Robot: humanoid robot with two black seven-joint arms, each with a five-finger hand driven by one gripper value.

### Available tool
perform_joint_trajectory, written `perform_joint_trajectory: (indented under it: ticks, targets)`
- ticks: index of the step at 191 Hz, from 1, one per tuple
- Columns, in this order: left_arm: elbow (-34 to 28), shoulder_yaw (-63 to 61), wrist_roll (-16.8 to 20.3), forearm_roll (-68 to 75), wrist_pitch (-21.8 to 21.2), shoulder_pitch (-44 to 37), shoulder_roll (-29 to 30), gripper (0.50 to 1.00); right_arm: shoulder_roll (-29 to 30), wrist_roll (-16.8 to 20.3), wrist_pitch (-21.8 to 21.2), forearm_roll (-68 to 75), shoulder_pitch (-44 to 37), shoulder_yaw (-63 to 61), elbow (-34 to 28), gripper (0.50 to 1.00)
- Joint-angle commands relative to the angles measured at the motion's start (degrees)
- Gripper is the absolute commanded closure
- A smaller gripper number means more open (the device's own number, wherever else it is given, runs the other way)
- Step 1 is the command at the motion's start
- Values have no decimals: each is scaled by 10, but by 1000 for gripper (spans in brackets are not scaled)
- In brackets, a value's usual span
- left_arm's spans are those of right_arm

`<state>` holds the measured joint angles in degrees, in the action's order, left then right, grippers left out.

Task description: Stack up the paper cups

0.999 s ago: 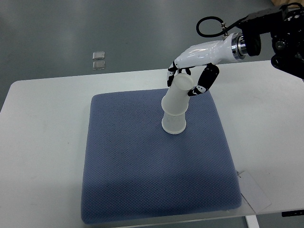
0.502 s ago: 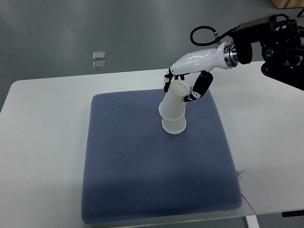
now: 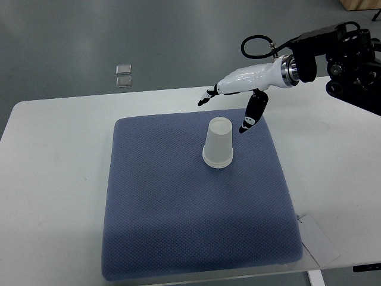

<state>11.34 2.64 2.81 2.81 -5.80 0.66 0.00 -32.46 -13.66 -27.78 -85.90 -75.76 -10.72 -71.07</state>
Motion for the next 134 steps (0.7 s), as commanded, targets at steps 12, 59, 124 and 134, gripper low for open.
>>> perform_joint_trajectory:
  ticks: [12,59,124,134]
  targets:
    - [0,0,0,0,0,0,0,500,-16,-1,27,50,2,-25,31,599]
    - [0,0,0,0,0,0,0,500,-13,18,97,287,75,-147,180,601]
    - [0,0,0,0,0,0,0,500,34,64,229,625,191,-240,289,599]
    - [0,0,0,0,0,0,0,500,46,64,249,674,208,-251,291,599]
